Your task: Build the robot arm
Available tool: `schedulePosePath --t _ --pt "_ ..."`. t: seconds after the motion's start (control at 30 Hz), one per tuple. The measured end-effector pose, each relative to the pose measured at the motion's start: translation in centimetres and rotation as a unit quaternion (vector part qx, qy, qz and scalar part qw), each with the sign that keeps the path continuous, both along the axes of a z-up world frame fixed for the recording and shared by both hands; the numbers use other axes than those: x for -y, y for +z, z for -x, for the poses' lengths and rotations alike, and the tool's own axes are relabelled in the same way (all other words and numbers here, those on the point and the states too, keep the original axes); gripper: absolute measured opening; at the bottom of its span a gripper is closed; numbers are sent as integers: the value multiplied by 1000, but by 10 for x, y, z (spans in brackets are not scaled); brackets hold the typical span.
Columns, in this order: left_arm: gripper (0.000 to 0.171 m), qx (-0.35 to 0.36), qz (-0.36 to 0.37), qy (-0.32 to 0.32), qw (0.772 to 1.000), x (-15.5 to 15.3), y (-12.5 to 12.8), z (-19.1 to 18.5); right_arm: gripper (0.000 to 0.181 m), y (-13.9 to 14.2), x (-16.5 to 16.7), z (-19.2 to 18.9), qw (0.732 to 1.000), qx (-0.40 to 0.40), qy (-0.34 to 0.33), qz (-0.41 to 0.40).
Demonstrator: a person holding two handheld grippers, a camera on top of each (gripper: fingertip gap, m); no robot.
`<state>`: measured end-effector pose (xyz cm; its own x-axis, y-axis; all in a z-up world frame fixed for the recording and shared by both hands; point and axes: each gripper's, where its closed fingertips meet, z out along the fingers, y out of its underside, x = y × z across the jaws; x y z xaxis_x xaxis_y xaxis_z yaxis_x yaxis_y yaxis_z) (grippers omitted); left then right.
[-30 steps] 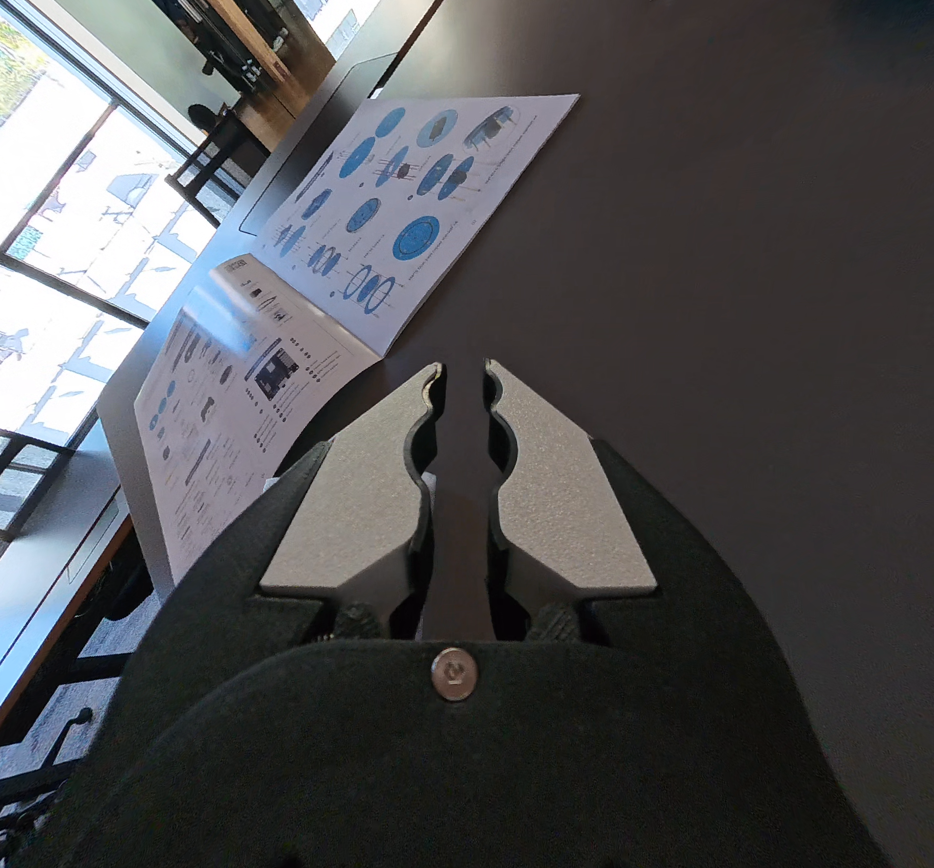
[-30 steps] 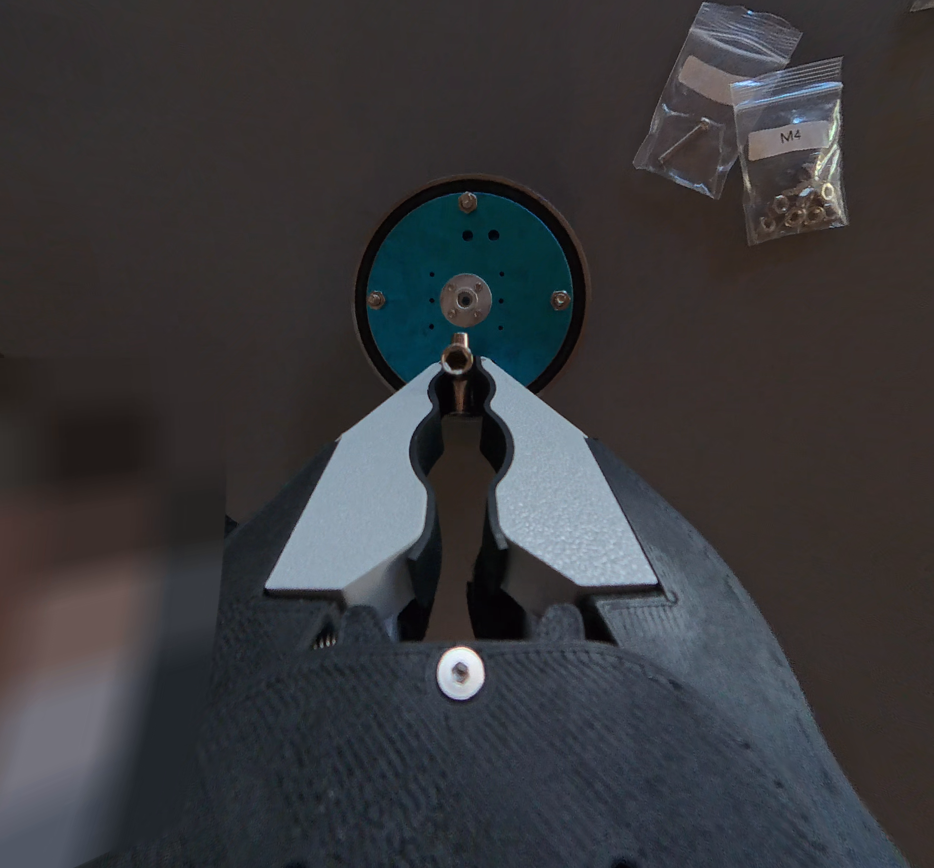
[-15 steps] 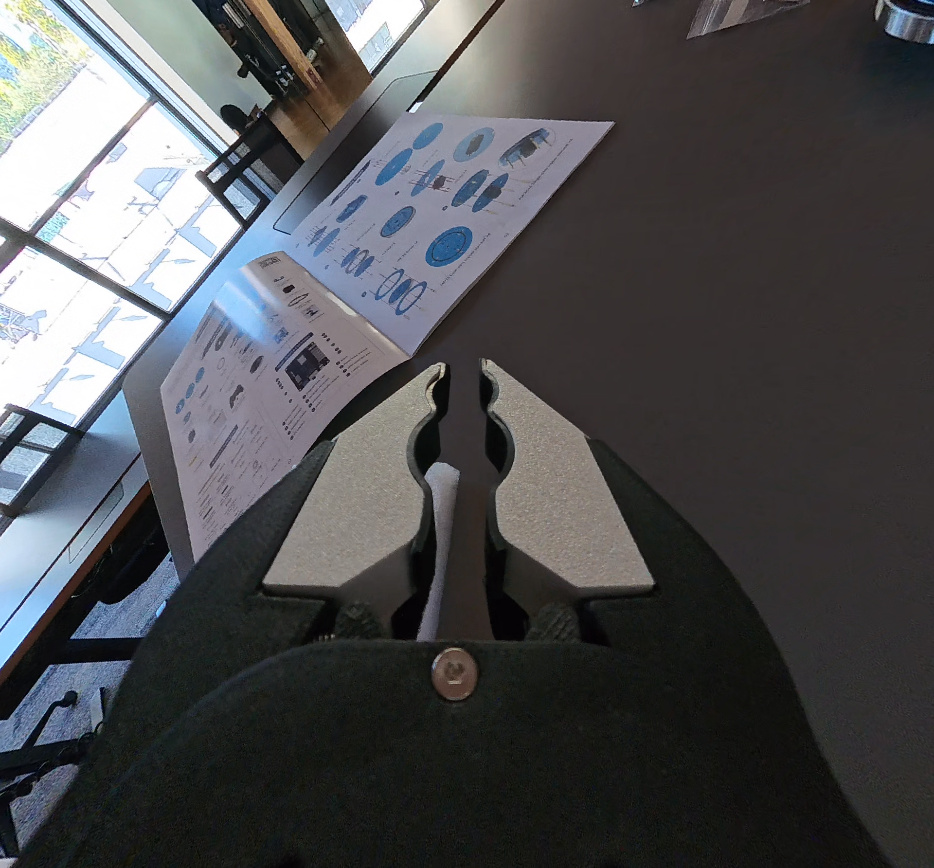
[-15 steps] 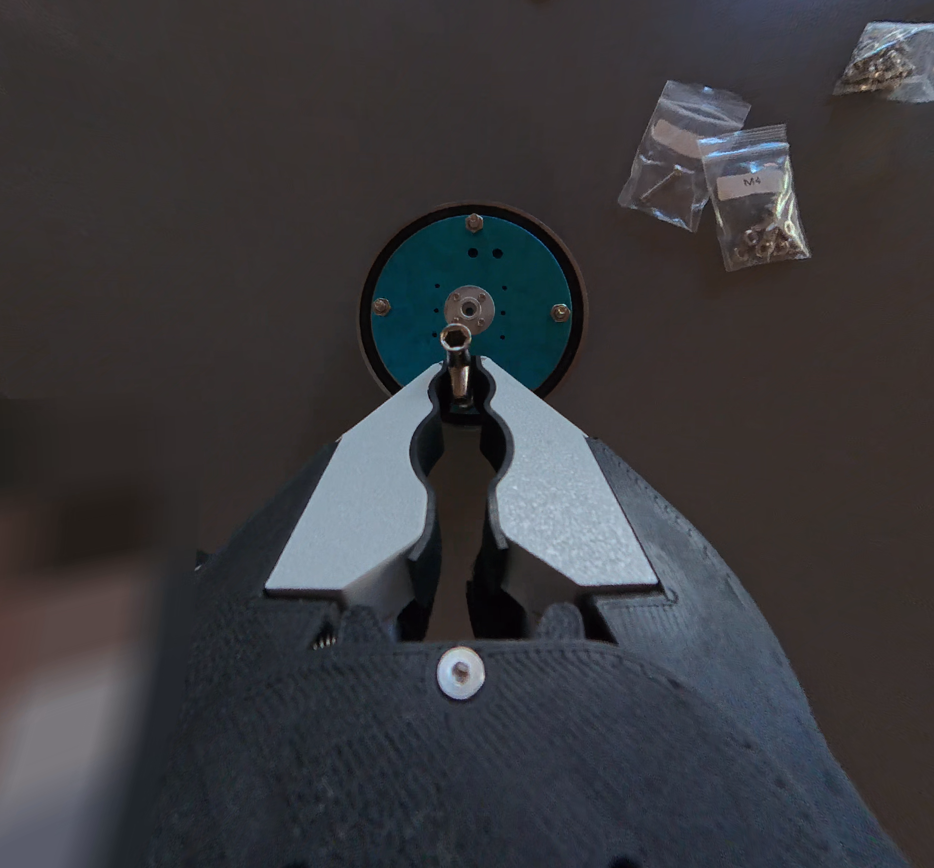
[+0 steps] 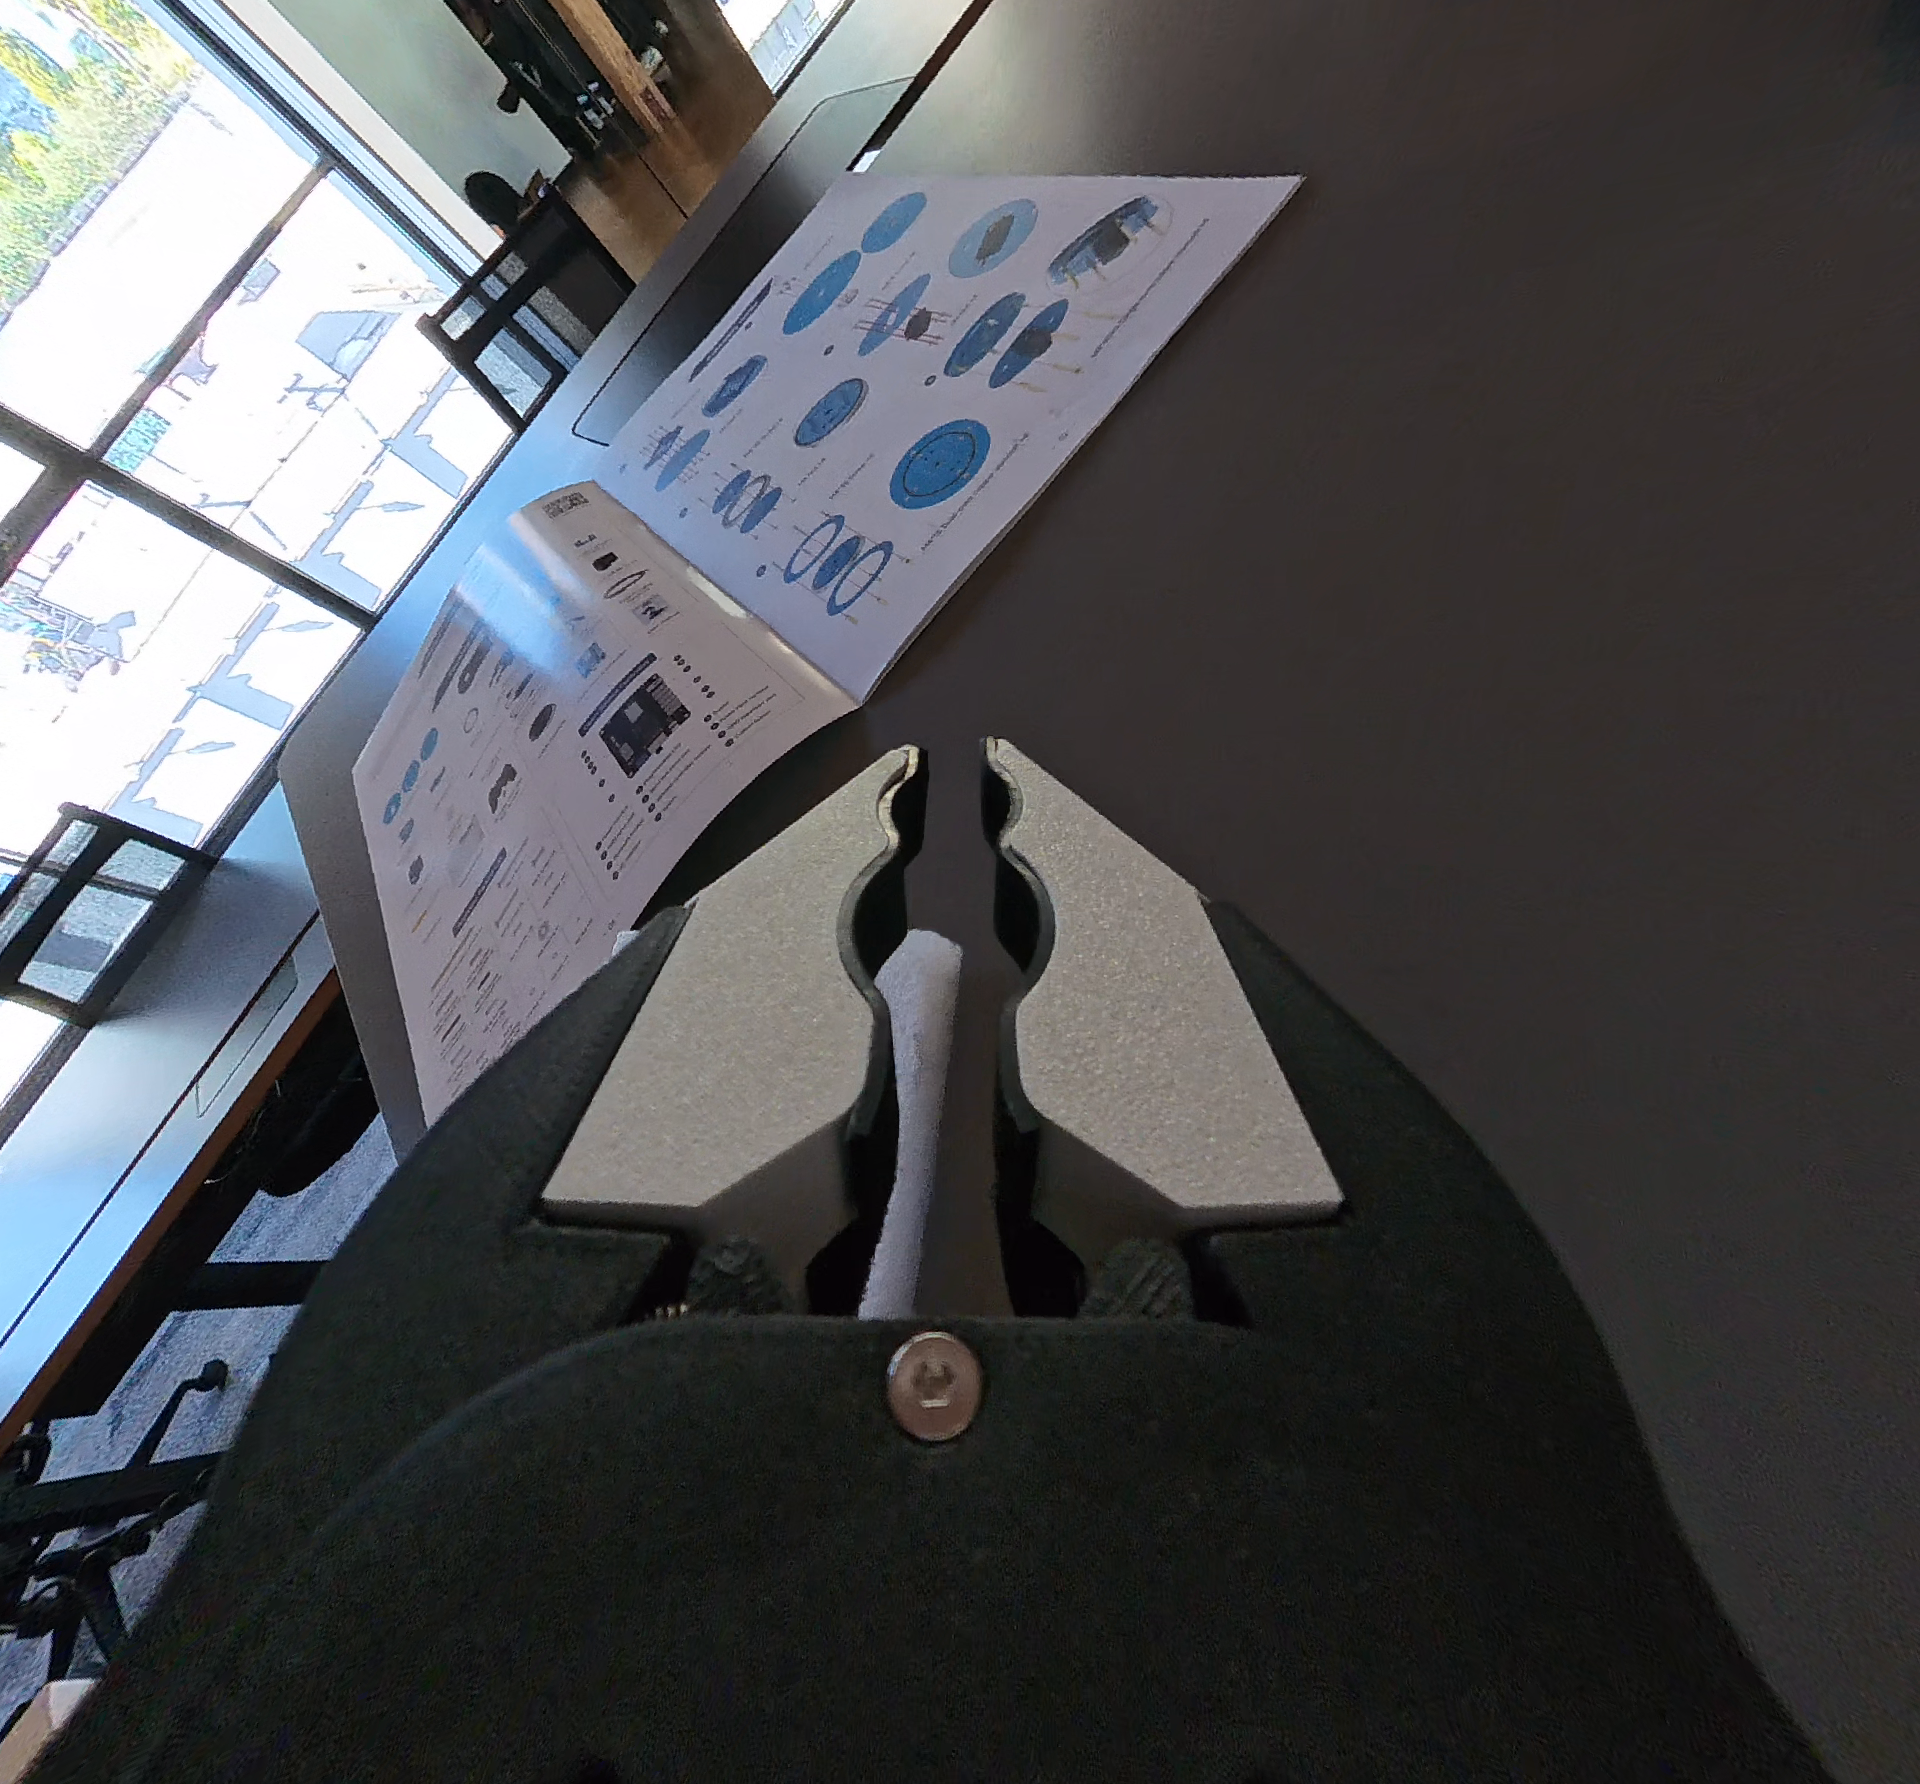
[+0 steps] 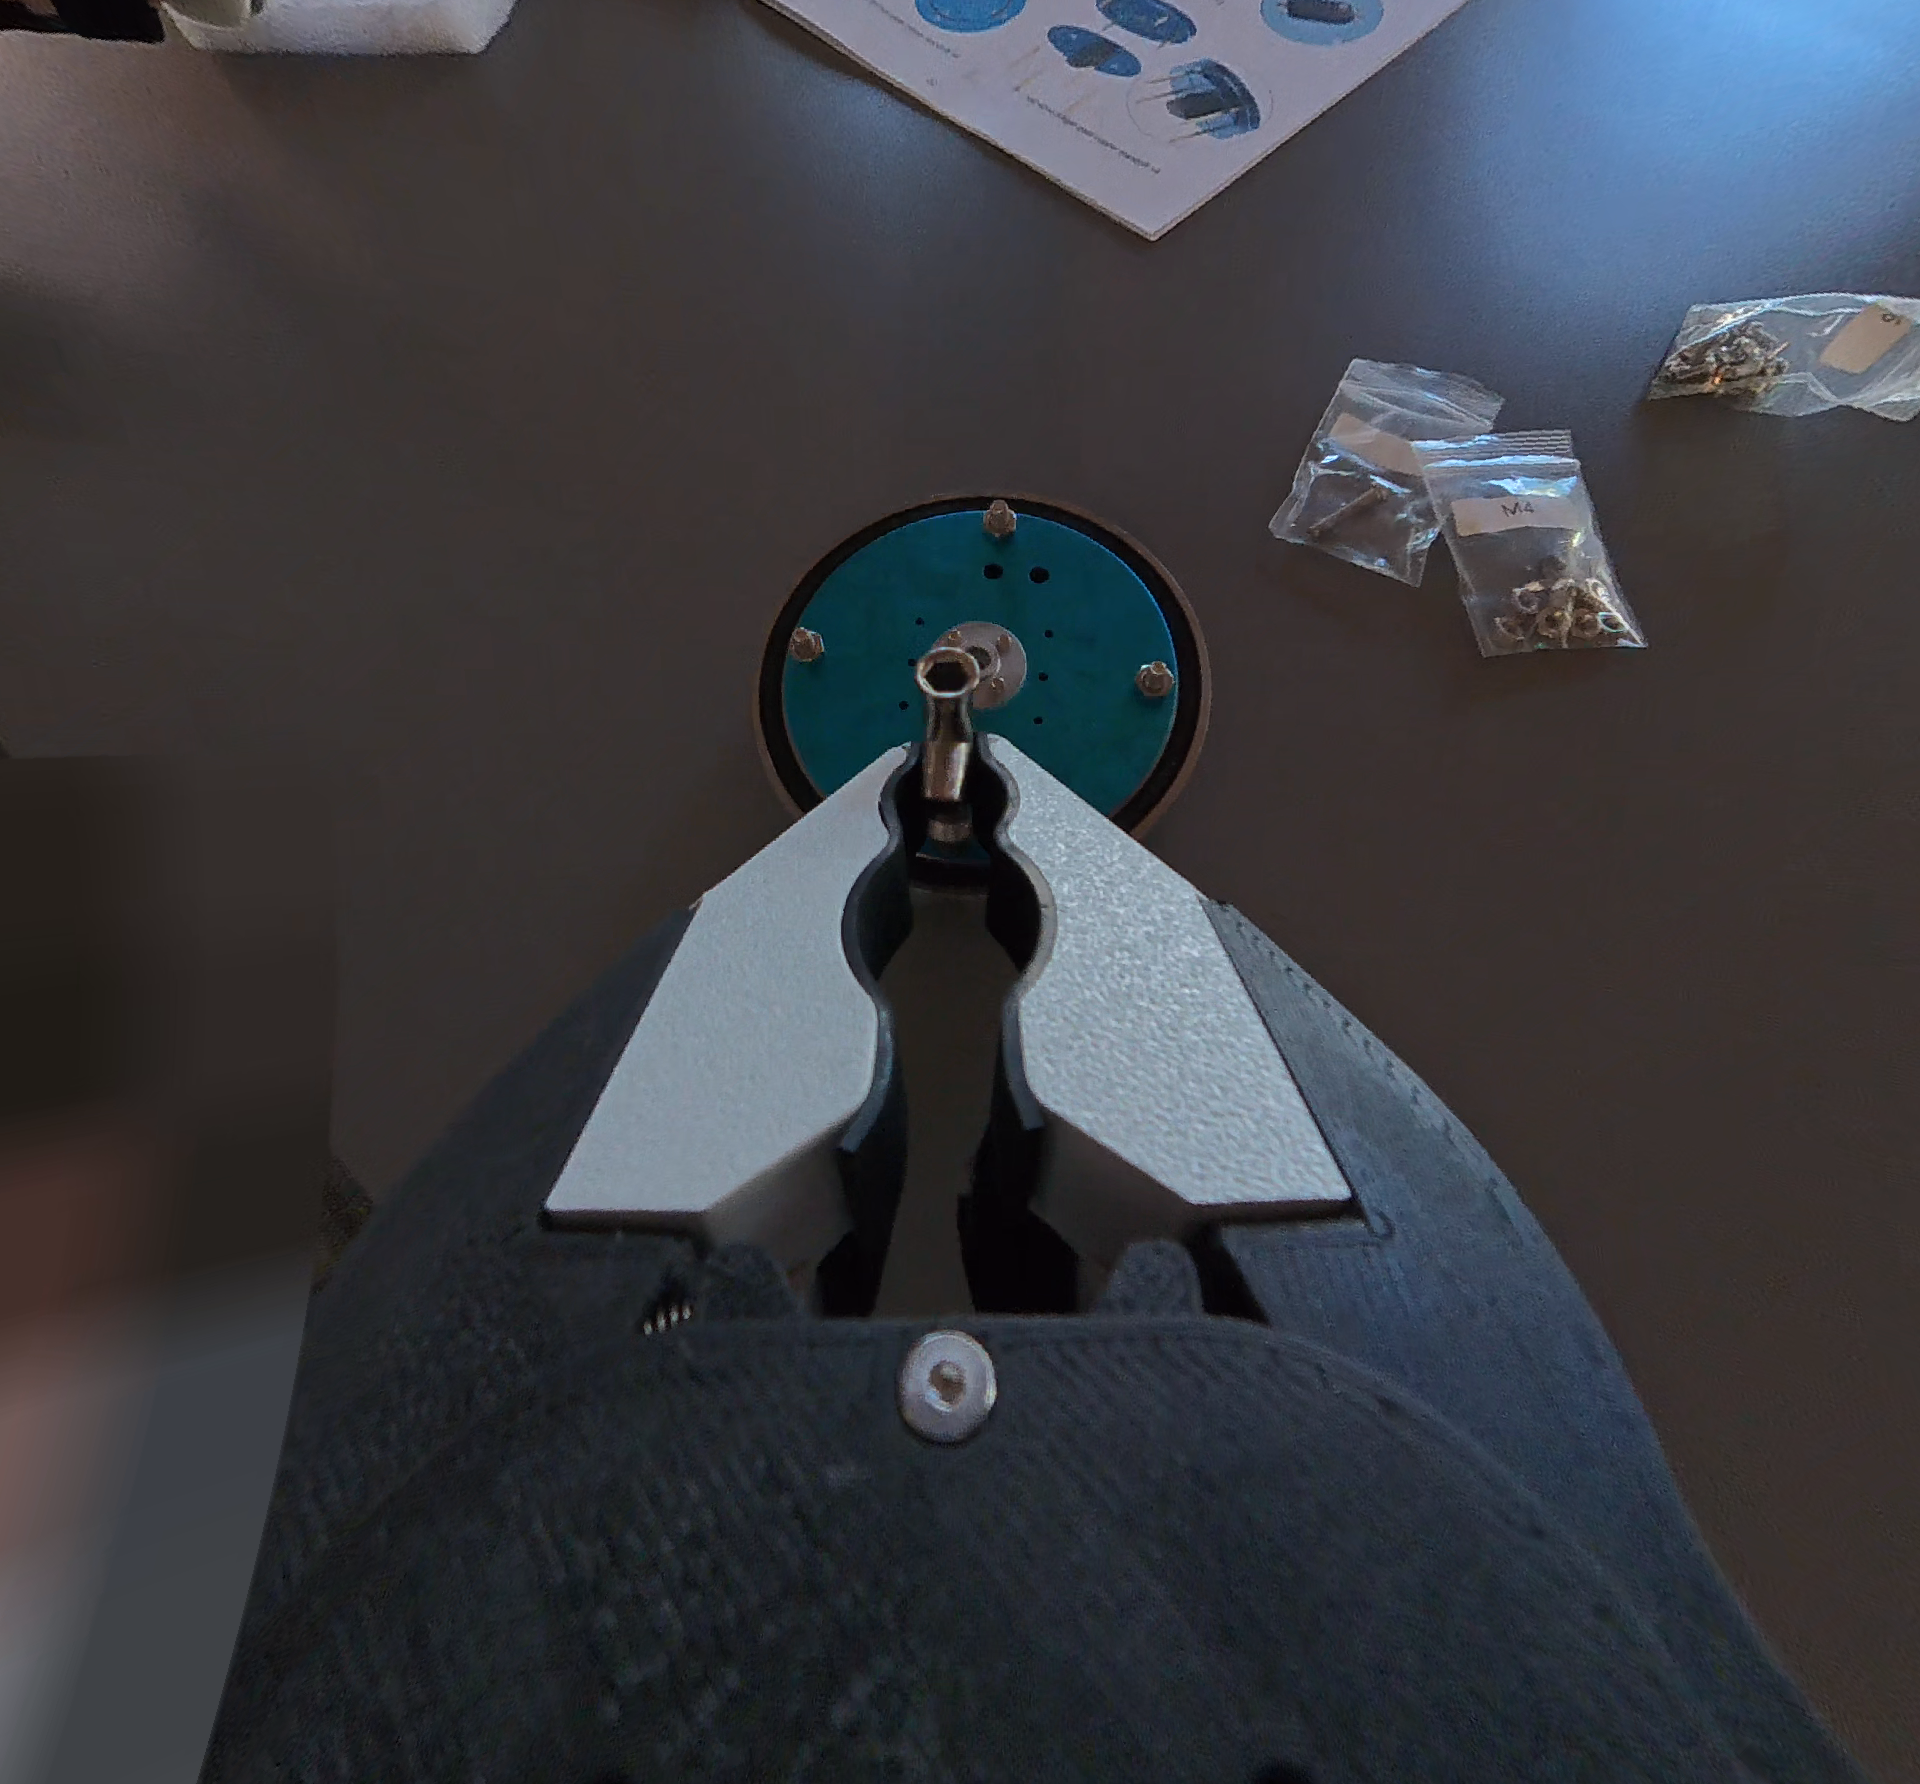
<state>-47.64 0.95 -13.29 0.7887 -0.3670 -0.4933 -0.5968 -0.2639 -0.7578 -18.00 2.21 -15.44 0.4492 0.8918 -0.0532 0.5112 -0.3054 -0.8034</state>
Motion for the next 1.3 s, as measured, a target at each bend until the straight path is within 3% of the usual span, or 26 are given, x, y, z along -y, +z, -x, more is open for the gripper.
schedulePosePath --t 0.3,0.6,0.73,0.83,1.0,1.17,1.3 --pt "9 -5 3 7 1000 -1 -2 4 7 0 1 -2 1000 -16 14 -17" --pt "11 28 -69 -34 997 5 24 -23 8 0 2 -1 998 -41 37 -21" --pt "8 58 -114 -104 986 21 50 -87 8 -1 3 -2 999 -12 48 -15" --pt "7 146 -62 -178 971 39 55 -167 8 -1 1 -5 999 -10 44 1" --pt "5 112 -25 -233 966 28 43 -249 8 -1 1 -4 998 -24 58 -10" --pt "15 93 37 -325 940 -1 26 -278 8 -1 1 -3 997 -30 73 19" --pt "22 40 76 -459 884 -6 20 -301 8 -2 1 -3 997 -19 71 21"
